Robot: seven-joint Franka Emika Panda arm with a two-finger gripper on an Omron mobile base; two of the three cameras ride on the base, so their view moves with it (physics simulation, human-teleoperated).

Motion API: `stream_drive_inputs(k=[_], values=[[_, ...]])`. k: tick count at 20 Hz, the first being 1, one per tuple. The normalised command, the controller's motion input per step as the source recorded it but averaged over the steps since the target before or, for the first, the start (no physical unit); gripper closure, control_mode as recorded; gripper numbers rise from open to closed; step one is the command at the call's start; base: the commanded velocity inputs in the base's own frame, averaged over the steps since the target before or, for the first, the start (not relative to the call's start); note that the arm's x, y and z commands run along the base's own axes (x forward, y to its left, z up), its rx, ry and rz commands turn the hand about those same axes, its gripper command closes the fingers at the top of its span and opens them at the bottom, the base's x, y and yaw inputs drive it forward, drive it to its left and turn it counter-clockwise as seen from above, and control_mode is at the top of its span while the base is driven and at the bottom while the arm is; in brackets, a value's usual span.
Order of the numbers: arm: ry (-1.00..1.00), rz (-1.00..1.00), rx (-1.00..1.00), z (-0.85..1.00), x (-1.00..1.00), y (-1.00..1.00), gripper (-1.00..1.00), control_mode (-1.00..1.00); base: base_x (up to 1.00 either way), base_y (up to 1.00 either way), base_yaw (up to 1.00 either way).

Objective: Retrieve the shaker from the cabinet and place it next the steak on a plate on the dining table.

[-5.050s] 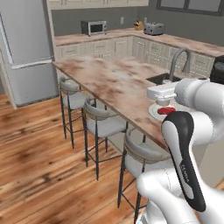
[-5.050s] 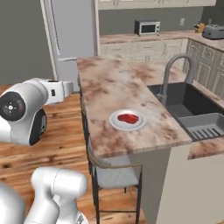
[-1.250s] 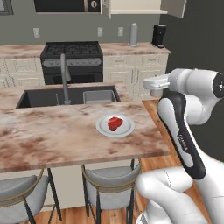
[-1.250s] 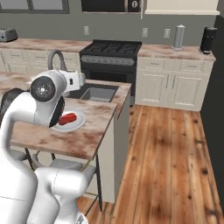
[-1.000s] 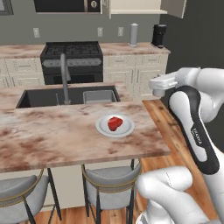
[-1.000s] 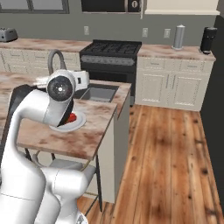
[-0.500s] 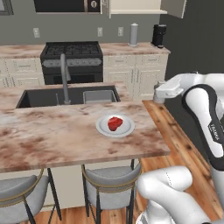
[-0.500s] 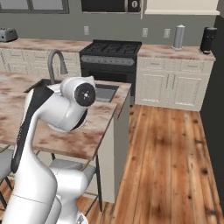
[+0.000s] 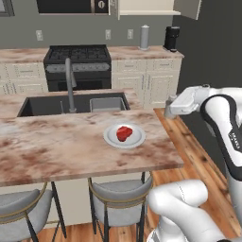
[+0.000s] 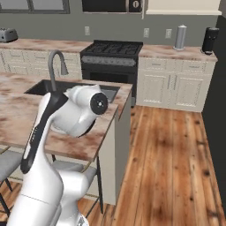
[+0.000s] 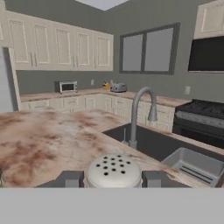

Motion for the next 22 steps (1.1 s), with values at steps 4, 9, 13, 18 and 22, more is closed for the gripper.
stream_drive_inputs(k=[4,9,13,18,22], values=[[0.00,0.09,0.00,-0.22,0.13,-0.12,1.00,-1.00,0.00,0.00,0.00],[0.00,0.08,0.00,-0.18,0.05,-0.11,1.00,-1.00,0.00,0.00,0.00],[0.00,0.07,0.00,-0.22,0.00,-0.09,1.00,-1.00,0.00,0.00,0.00],[0.00,0.06,0.00,-0.28,0.00,-0.02,1.00,-1.00,0.00,0.00,0.00],[-0.01,0.03,0.00,-0.32,0.02,0.00,1.00,-1.00,0.00,0.00,0.00]])
